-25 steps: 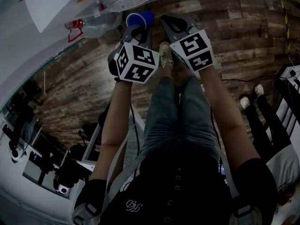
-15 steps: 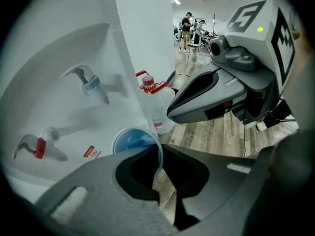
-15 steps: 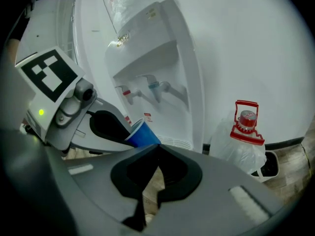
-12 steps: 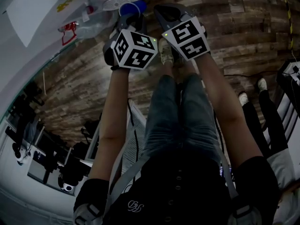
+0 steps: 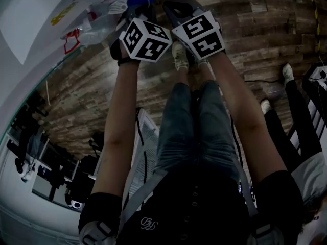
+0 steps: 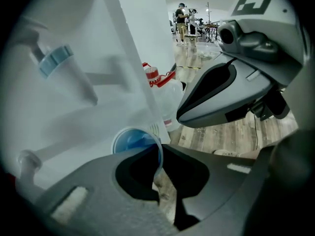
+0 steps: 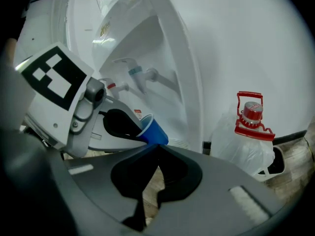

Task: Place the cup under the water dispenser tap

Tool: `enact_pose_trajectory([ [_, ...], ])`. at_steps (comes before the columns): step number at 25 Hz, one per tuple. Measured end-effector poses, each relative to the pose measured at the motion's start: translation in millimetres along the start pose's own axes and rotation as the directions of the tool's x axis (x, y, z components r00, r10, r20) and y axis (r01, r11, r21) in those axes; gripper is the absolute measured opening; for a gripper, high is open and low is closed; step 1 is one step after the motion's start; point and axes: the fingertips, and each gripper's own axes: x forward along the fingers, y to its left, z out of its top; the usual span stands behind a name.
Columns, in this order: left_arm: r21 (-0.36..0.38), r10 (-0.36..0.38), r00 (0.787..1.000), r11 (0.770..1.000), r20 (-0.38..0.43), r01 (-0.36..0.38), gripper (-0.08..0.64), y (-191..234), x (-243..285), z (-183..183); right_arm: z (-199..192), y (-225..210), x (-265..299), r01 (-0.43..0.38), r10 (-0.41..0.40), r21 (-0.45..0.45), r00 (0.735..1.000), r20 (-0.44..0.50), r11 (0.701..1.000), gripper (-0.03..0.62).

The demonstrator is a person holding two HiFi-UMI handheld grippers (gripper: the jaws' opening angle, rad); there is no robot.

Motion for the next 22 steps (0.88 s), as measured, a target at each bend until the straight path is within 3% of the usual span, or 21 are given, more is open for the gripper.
enact_pose_trajectory([
  [14,0.092,0.026,0.998,0.996,-0.054,-0.021,0.031,8.1,35.4,-6.9,-25.6,-9.8,1.5,-0.005,0.005,0.088,1.000,-0.004,0.996,-0.003],
  [22,0.100,0.051,0.997,0.994,-0.060,-0.045,0.117,6.8,41.9,-7.3,-35.0,-7.7,-1.8,-0.010,0.011,0.105,1.000,-0.008,0.994,-0.004],
])
